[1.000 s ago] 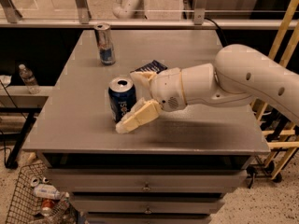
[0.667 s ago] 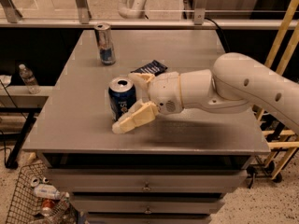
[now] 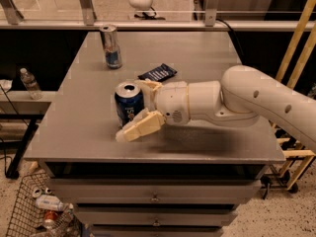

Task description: Knock pepsi can over

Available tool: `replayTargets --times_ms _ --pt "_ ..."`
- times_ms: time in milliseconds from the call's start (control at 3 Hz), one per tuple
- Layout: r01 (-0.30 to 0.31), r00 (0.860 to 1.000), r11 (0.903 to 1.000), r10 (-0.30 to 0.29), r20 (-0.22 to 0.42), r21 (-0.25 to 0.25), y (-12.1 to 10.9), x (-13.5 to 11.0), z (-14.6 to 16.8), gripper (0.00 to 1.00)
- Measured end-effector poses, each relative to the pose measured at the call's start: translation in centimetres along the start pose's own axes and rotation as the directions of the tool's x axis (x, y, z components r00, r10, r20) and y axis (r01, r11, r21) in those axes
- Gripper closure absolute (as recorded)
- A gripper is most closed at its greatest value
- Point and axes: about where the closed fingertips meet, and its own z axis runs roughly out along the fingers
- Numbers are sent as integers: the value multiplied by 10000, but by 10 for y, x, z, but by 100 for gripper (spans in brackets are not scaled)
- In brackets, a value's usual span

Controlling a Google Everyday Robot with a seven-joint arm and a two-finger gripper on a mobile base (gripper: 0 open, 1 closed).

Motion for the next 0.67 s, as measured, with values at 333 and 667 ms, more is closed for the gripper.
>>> replayTargets --times_ms 333,667 --pt "-39 10000 10000 39 40 -5 0 2 0 0" --pt "-89 10000 9999 89 5 47 0 6 -3 16"
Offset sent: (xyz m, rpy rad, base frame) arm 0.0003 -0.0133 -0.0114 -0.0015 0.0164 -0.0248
